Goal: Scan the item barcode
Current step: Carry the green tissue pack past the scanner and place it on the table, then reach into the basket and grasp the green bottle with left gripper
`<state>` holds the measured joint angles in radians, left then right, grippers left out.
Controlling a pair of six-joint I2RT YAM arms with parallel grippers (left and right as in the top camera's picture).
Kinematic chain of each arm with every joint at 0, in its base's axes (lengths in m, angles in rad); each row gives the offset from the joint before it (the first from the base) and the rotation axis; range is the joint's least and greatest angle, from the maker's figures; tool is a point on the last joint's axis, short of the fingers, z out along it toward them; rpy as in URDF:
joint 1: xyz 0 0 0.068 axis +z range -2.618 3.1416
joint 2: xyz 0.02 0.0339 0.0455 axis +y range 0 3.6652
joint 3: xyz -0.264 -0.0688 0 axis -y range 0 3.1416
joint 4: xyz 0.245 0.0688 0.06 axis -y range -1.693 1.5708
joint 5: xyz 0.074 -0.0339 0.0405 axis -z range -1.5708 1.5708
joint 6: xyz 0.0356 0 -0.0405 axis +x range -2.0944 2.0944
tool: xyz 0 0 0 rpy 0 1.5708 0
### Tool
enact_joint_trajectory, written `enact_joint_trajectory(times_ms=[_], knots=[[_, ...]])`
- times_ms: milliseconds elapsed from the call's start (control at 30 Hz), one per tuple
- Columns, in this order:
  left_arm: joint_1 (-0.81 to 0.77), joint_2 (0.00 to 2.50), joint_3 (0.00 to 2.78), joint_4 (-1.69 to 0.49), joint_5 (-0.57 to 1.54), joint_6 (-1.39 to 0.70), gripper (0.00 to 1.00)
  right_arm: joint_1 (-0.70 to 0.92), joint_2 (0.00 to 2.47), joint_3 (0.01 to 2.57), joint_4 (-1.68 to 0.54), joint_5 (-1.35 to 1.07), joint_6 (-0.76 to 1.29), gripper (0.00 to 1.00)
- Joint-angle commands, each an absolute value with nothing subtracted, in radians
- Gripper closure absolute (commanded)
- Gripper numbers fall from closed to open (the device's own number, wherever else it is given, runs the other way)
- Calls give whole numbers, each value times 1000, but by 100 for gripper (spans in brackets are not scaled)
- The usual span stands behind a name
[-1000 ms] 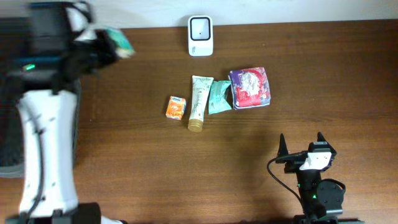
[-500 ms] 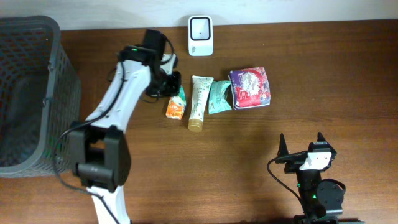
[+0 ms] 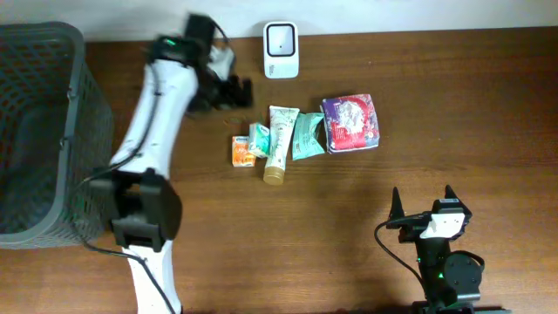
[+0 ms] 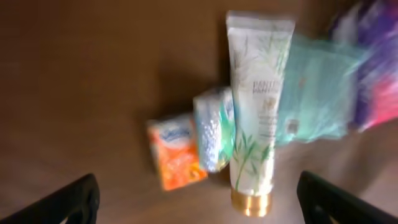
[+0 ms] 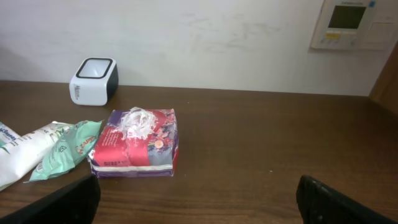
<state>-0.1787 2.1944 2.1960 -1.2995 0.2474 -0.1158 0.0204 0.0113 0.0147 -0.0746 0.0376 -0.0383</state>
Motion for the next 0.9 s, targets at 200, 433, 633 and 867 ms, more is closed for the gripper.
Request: enact_joint_trajectory(times_ms=[200, 433, 633, 867], knots=[[242, 2168, 3028, -1592, 247, -260, 1, 26, 4, 6, -78, 49, -45, 1], [507, 2181, 2991, -1688, 147, -462, 1, 26, 3, 6, -78, 49, -45, 1], [599, 2186, 2865, -1688, 207, -372, 1, 26, 4, 6, -77, 49, -45, 1], [602, 2186, 2564, -1688, 26, -546, 1, 26, 4, 6, -78, 49, -45, 1]])
